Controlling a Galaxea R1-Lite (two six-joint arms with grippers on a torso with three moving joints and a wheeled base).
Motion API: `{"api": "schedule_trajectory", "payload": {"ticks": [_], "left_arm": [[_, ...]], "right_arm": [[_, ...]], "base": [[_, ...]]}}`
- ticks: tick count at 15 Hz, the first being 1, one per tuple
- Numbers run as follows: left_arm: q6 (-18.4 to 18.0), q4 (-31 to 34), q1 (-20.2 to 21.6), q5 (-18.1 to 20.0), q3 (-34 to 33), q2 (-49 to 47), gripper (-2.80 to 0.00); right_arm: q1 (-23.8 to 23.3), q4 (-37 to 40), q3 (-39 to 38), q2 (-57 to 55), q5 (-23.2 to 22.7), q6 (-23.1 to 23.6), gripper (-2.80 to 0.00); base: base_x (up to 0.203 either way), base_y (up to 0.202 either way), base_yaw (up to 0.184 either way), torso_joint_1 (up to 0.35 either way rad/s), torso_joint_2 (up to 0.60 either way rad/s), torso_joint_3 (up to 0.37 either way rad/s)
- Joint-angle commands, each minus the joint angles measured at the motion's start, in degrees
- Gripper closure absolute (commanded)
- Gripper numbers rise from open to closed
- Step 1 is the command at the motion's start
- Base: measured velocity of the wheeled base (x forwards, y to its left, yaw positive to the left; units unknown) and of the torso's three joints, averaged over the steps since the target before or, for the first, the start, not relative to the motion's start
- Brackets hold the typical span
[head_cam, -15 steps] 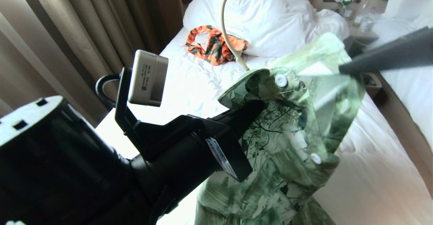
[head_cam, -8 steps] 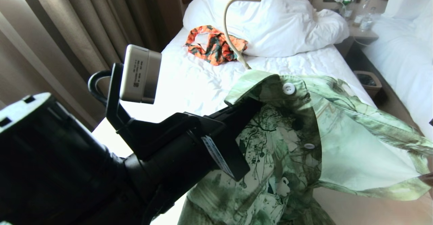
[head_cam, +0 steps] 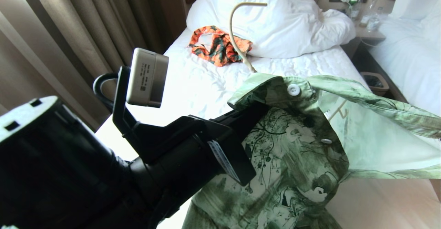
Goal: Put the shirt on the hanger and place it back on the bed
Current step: Hook the other side of the shirt onto the hanger
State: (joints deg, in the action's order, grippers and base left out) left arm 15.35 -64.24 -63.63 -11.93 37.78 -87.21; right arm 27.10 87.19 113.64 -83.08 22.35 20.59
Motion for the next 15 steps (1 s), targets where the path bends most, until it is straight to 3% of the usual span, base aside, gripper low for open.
{"api": "schedule_trajectory", "payload": {"ticks": [1, 3, 6, 8, 10, 11, 13, 15], "left_arm": [[0.12, -0.36, 0.00, -0.11, -0.07, -0.06, 0.00], [0.03, -0.36, 0.00, -0.11, 0.01, 0.29, 0.00], [0.03, -0.36, 0.00, -0.13, -0.02, 0.42, 0.00], [0.03, -0.36, 0.00, -0.16, -0.07, 0.46, 0.00], [0.03, -0.36, 0.00, -0.19, 0.01, 0.55, 0.00], [0.03, -0.36, 0.00, -0.19, 0.01, 0.58, 0.00], [0.03, -0.36, 0.00, -0.19, -0.07, 0.55, 0.00], [0.03, -0.36, 0.00, -0.19, -0.07, 0.46, 0.00]], "right_arm": [[-2.03, 0.48, 0.00, 0.72, 0.49, 0.21, -2.80], [-5.50, 0.45, -0.09, 1.61, 0.67, 0.16, -2.80], [-15.65, -3.95, -0.39, 1.91, -0.81, -0.31, -2.80], [-21.70, -7.81, -0.77, 1.59, -4.08, -1.49, -2.80], [-22.62, -9.65, -0.87, 1.25, -9.74, -6.90, -2.80], [-22.62, -10.65, -0.87, 1.31, -14.03, -9.27, -2.80], [-23.00, -14.56, -0.88, 1.46, -25.92, -19.95, -2.80], [-25.84, -21.61, -1.02, 1.71, -44.29, -33.51, -2.80]], "base": [[0.000, 0.000, 0.000, 0.000, 0.00, 0.000], [0.000, 0.000, 0.000, 0.000, 0.00, 0.000], [0.000, 0.000, 0.000, 0.000, 0.00, 0.000], [0.000, 0.000, 0.000, 0.000, 0.00, 0.000], [0.000, 0.000, 0.000, 0.000, 0.00, 0.000], [0.000, 0.000, 0.000, 0.000, 0.00, 0.000], [0.000, 0.000, 0.000, 0.000, 0.00, 0.000], [0.000, 0.000, 0.000, 0.000, 0.00, 0.000]]}}
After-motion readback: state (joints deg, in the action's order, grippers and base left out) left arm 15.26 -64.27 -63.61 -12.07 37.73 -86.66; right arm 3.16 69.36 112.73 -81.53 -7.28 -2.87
